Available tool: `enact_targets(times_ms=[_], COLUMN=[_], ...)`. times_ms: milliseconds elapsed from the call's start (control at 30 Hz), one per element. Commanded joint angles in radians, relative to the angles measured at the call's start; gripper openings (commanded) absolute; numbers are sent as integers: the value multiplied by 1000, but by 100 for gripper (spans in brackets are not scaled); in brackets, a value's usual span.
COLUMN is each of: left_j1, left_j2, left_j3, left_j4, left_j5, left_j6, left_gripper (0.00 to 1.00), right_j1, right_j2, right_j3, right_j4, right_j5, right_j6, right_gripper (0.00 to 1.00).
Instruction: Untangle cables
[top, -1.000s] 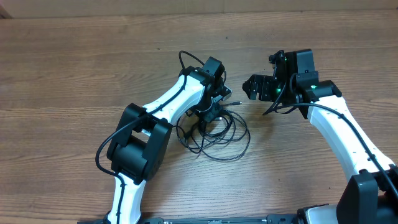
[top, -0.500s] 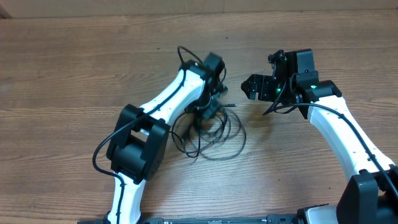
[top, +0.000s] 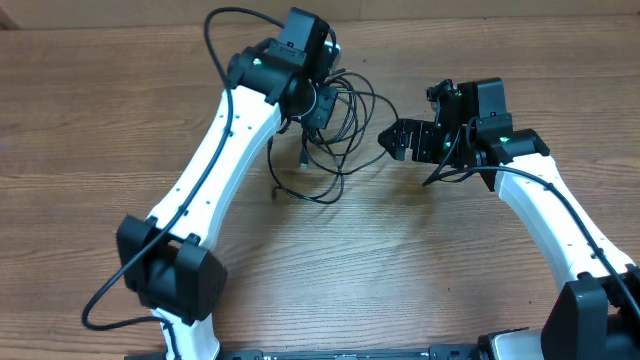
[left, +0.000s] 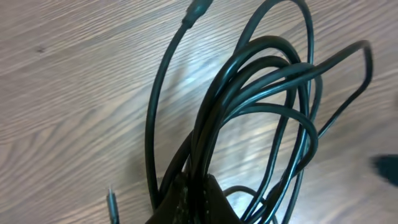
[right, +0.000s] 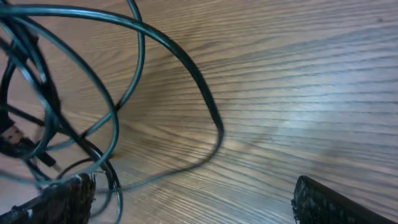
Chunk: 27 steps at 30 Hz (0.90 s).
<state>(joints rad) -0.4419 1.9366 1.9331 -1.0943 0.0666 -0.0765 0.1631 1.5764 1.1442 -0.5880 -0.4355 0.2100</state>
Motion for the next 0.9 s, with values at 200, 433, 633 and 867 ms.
enact_targets(times_ms=[200,433,633,867], left_j1=[-22,-23,-21,39], left_j2=[-27,-27,-28,-28], left_j3=[20,20,20,20], left_j4=[-10,59,89,90], left_j5=[222,493,770,1013], left_j6=[-78,-108,-107,-107], left_gripper=[4,4,4,4], right_j1=[-7,-7,-7,-7], right_j2=[0,0,2,2], right_j3=[2,2,2,2], right_j4=[81,93,77,9], right_j5=[-164,-140,-34,81], right_j6=[3,3,3,2], right_gripper=[100,100,100,100])
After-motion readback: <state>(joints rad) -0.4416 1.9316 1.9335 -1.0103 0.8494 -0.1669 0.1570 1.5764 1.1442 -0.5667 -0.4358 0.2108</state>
